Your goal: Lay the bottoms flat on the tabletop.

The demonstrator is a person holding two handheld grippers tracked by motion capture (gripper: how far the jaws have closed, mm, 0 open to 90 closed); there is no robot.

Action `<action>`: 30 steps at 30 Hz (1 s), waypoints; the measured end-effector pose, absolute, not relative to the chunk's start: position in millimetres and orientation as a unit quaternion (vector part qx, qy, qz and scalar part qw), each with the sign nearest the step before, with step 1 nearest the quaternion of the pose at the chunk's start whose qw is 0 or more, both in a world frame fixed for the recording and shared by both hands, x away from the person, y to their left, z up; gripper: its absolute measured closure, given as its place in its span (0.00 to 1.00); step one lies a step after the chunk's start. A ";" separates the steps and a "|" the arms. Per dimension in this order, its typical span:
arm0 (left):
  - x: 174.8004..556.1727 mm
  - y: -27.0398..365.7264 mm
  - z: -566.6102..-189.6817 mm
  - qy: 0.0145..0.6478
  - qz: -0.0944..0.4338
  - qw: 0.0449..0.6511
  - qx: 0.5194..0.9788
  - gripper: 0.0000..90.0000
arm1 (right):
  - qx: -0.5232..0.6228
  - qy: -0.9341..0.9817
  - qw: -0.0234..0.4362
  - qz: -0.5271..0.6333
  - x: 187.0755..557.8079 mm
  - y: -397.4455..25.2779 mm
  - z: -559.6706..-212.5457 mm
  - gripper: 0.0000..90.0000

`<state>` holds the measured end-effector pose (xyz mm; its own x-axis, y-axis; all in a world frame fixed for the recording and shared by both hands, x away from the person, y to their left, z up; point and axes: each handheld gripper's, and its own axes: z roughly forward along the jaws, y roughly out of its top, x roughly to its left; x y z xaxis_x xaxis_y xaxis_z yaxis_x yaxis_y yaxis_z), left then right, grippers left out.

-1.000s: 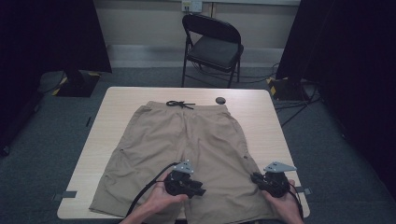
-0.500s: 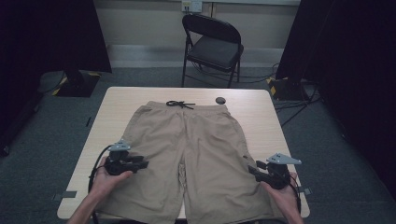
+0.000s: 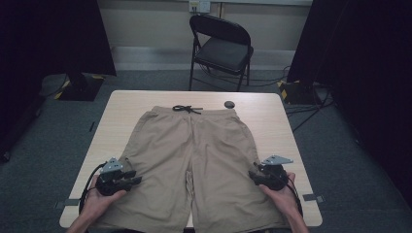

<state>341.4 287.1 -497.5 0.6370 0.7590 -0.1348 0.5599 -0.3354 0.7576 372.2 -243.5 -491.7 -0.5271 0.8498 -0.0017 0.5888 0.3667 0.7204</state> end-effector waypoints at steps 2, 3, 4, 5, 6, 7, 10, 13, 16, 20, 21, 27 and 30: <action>336.5 283.9 -497.1 0.407 0.120 0.406 0.809 0.66 | 0.449 0.804 0.193 0.339 371.8 -248.4 -491.4 0.55; 335.4 282.4 -496.8 0.407 0.118 0.406 0.810 0.65 | 0.448 0.804 0.192 0.341 371.9 -251.4 -491.8 0.55; 334.2 280.7 -496.5 0.405 0.115 0.406 0.811 0.63 | 0.448 0.803 0.193 0.342 371.3 -254.7 -492.1 0.55; 333.6 279.6 -496.2 0.403 0.112 0.406 0.812 0.63 | 0.448 0.802 0.197 0.343 370.8 -258.4 -492.7 0.55; 332.7 278.1 -496.5 0.403 0.105 0.410 0.811 0.63 | 0.452 0.800 0.199 0.342 369.6 -261.8 -492.6 0.55; 331.7 276.6 -496.4 0.402 0.105 0.410 0.812 0.62 | 0.455 0.798 0.204 0.339 368.6 -266.5 -492.4 0.55; 334.5 277.0 -495.2 0.404 0.093 0.410 0.813 0.60 | 0.472 0.787 0.208 0.339 365.5 -277.8 -492.8 0.55; 341.0 280.2 -491.3 0.420 0.098 0.406 0.806 0.53 | 0.478 0.784 0.206 0.338 361.8 -279.9 -492.5 0.50; 348.5 289.8 -478.5 0.429 0.116 0.414 0.794 0.50 | 0.484 0.778 0.200 0.347 361.5 -282.0 -489.2 0.46; 357.6 304.5 -468.1 0.451 0.134 0.409 0.781 0.42 | 0.495 0.761 0.205 0.366 360.2 -289.3 -479.1 0.42; 362.7 313.8 -466.7 0.467 0.146 0.400 0.775 0.39 | 0.508 0.748 0.212 0.372 358.8 -298.2 -474.0 0.39; 362.2 343.9 -478.5 0.516 0.180 0.357 0.758 0.26 | 0.536 0.737 0.220 0.348 351.2 -314.7 -484.6 0.32; 361.3 350.4 -491.2 0.514 0.194 0.320 0.772 0.24 | 0.544 0.739 0.231 0.324 349.9 -321.0 -493.7 0.29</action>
